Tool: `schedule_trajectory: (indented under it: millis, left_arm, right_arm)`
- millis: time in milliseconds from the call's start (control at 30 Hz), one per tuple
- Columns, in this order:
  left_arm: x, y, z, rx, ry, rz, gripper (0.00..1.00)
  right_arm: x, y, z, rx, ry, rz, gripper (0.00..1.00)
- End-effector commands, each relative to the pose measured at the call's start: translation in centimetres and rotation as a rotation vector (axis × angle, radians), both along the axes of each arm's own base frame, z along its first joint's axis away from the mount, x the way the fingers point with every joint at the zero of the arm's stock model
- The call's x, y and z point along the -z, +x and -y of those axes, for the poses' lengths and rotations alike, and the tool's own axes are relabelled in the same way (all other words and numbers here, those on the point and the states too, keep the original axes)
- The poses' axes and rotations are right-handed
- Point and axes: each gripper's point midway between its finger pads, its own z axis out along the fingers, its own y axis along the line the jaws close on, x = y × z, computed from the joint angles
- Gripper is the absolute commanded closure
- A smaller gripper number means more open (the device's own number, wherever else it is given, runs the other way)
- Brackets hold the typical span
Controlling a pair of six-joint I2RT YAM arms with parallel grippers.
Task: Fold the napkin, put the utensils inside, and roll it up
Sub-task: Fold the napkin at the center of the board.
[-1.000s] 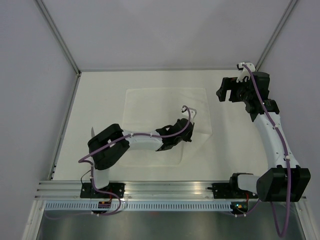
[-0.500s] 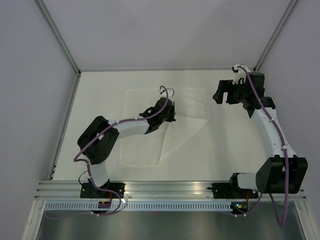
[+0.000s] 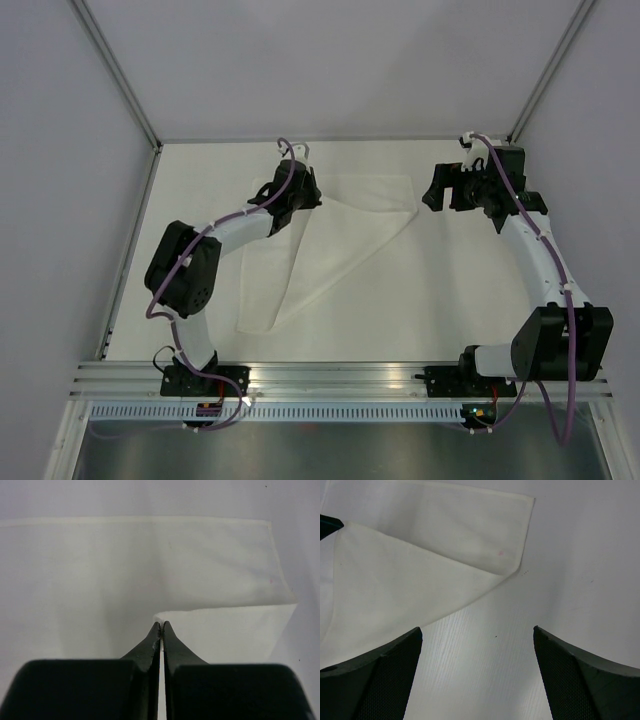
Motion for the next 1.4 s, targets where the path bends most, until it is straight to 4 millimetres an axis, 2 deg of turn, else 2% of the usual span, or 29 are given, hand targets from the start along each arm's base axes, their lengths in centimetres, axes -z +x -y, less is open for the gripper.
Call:
schedule_trajectory:
  millis: [0,233,700,1367]
  left_arm:
    - [-0.8,1.9,-0.7,0.001,-0.027,0.008,0.98]
    - [-0.6,4.2,-4.2,-0.061,-0.042,0.000,0.98]
    - [-1.2,6.6,-9.1,-0.151,-0.057,0.008,0.98]
    - [-2.0,9.6,-12.7,-0.199,-0.074,0.015,0.98]
  right_arm:
    - [-0.9,0.2,-0.1,-0.005,0.009,0.008,0.04]
    - [-0.4,0.3,-0.4,-0.012,0.014,-0.008,0.04]
    - [0.3,0.4,-0.8,-0.024,0.016,-0.031,0.04]
    - [0.7,0.4,-0.8,-0.023,0.014,-0.042,0.04]
